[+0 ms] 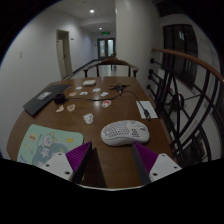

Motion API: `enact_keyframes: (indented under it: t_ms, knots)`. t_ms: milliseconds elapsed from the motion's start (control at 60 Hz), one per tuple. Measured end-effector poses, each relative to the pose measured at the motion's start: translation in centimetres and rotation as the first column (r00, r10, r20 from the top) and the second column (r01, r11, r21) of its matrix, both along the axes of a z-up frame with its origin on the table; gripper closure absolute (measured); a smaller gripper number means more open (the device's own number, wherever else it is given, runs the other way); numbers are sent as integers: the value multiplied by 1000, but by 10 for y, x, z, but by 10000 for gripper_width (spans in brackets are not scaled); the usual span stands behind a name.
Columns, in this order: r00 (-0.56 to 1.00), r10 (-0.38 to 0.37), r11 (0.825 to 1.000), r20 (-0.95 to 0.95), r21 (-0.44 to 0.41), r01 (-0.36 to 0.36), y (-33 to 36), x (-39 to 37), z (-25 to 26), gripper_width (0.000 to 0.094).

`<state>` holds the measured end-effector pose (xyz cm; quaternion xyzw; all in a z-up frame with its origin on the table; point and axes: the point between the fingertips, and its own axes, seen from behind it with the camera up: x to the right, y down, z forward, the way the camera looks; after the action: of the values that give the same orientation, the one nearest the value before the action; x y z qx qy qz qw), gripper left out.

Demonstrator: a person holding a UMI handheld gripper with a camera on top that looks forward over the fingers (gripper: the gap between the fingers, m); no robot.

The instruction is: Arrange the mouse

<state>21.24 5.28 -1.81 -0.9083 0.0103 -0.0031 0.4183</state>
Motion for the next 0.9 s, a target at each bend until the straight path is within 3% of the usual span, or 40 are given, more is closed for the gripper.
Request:
enact_keyframes:
  t_ms: [300, 617, 900]
  knots:
    - [998, -23, 1000, -65, 16, 24, 9, 7, 4, 123]
    - [998, -52, 999, 16, -12, 53, 44, 26, -1, 109]
    - [991, -134, 991, 19, -3, 134, 99, 31, 0, 110]
